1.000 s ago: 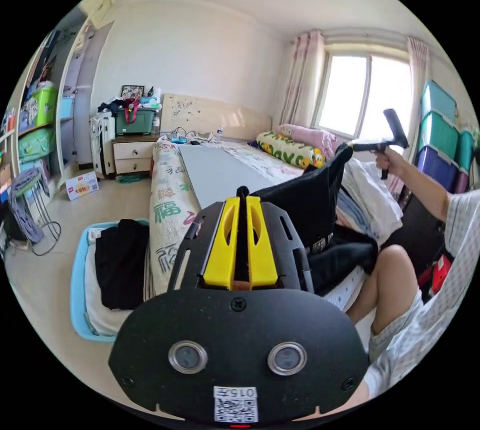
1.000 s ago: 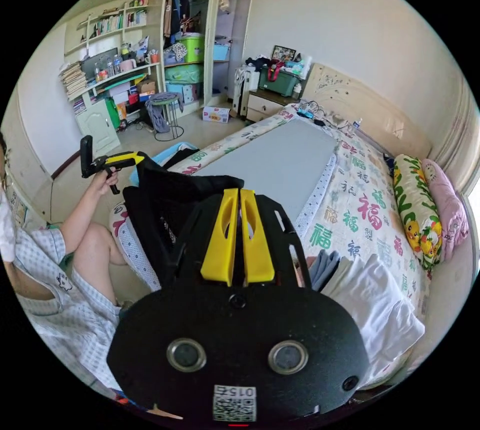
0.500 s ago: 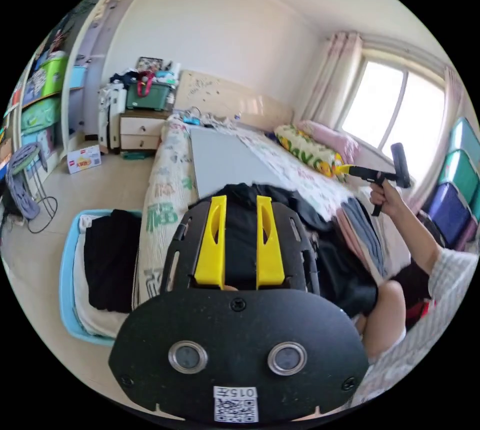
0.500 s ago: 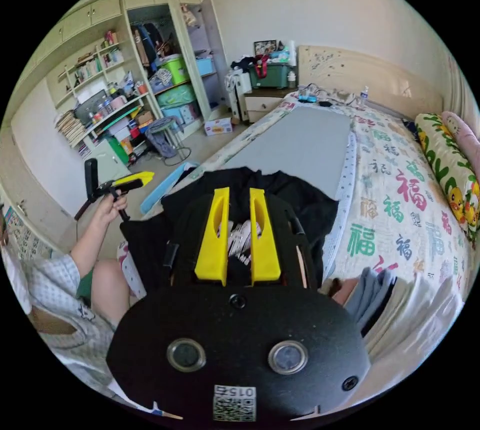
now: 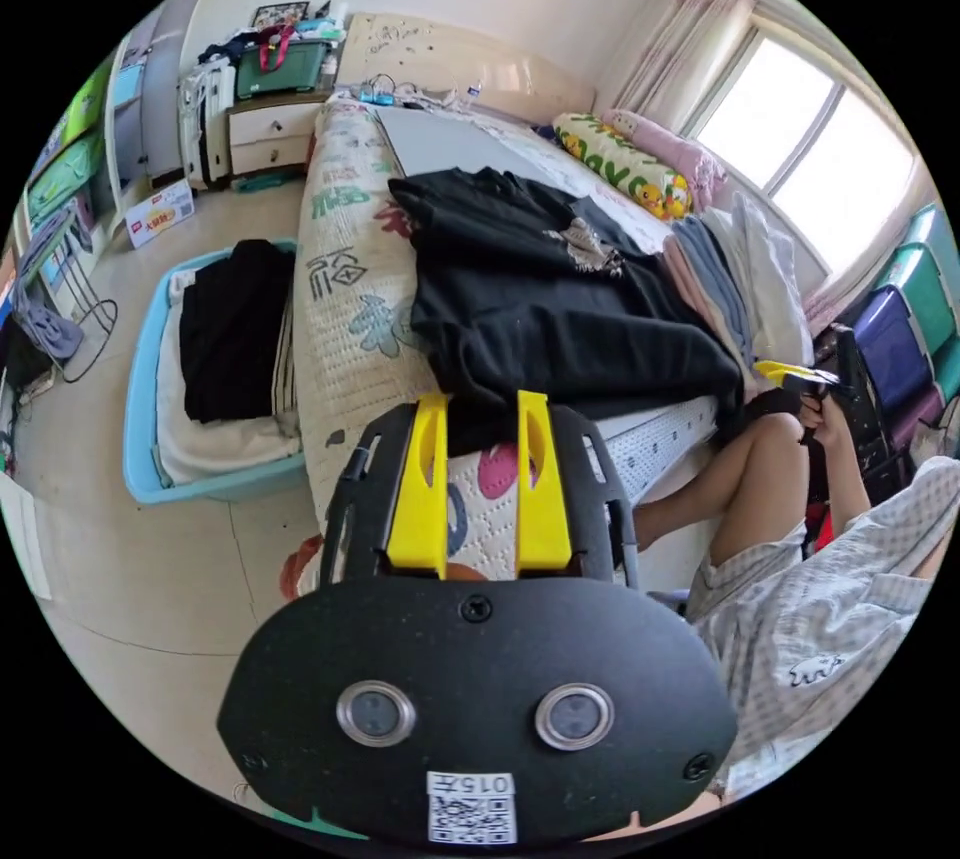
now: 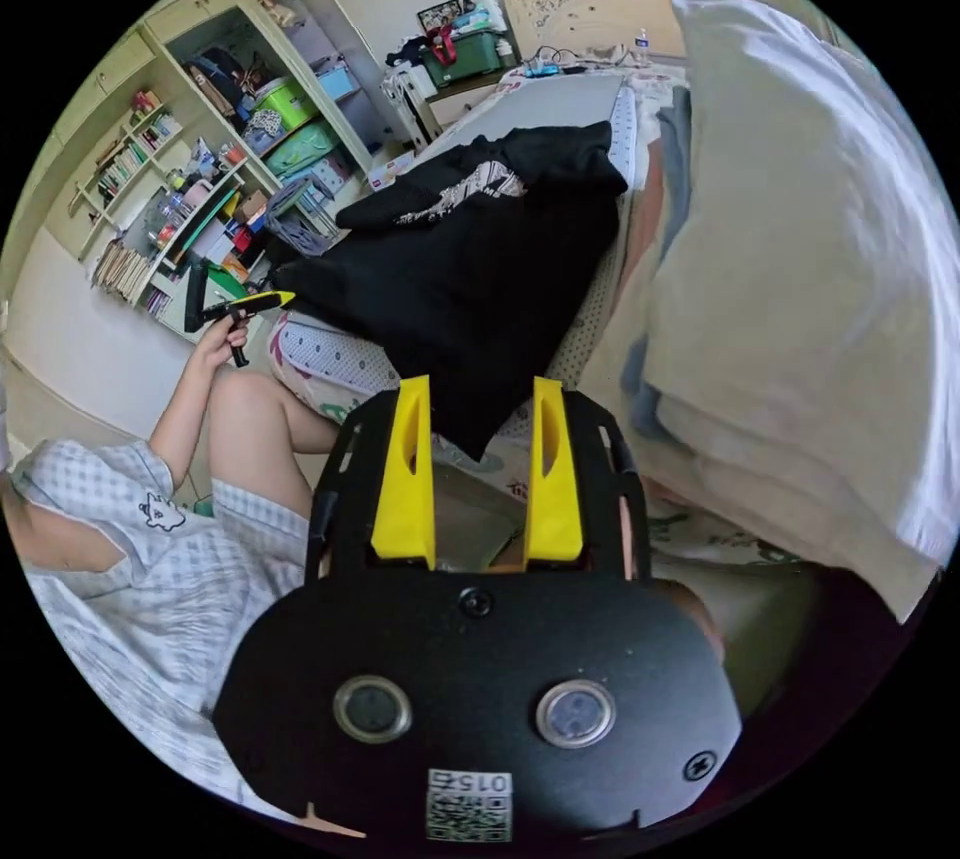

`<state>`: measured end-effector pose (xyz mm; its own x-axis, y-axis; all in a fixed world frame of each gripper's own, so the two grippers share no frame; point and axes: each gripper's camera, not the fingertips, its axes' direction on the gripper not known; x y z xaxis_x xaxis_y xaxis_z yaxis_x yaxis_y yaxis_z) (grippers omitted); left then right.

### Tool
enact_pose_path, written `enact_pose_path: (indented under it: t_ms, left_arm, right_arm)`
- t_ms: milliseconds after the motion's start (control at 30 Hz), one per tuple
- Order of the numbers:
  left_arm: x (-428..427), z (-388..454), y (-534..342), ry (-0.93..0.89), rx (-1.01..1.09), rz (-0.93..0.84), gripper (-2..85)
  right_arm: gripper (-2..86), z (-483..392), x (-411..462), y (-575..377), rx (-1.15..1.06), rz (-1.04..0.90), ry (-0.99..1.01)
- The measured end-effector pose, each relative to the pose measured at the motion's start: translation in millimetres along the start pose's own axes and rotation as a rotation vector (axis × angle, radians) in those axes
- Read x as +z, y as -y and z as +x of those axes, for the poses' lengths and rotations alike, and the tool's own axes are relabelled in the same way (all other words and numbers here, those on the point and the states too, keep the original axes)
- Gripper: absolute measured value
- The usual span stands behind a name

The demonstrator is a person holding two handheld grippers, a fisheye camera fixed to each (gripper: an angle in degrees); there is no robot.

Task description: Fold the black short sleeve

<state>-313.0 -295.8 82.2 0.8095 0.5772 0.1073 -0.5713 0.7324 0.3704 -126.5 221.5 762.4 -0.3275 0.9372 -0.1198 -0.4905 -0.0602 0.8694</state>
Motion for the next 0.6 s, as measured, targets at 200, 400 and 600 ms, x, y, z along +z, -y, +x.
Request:
enact_pose_path:
  t_ms: [200, 400, 600]
  left_arm:
    - [-12.6, 22.3, 8.1, 0.063, 0.051, -0.004, 1.6]
    - [-105.5, 25.3, -12.1, -0.164, 0.007, 0.167, 0.5]
    - [-103.5, 35.0, -40.3, -0.178, 0.028, 0.018, 1.6]
  right_arm:
    - [3.4, -10.5, 65.7, -24.7, 0.034, 0.035, 0.056]
    - [-0.3, 2.8, 5.6, -36.2, 0.07, 0.213, 0.188]
    - [3.4, -2.3, 42.3, -27.2, 0.08, -0.051, 0.05]
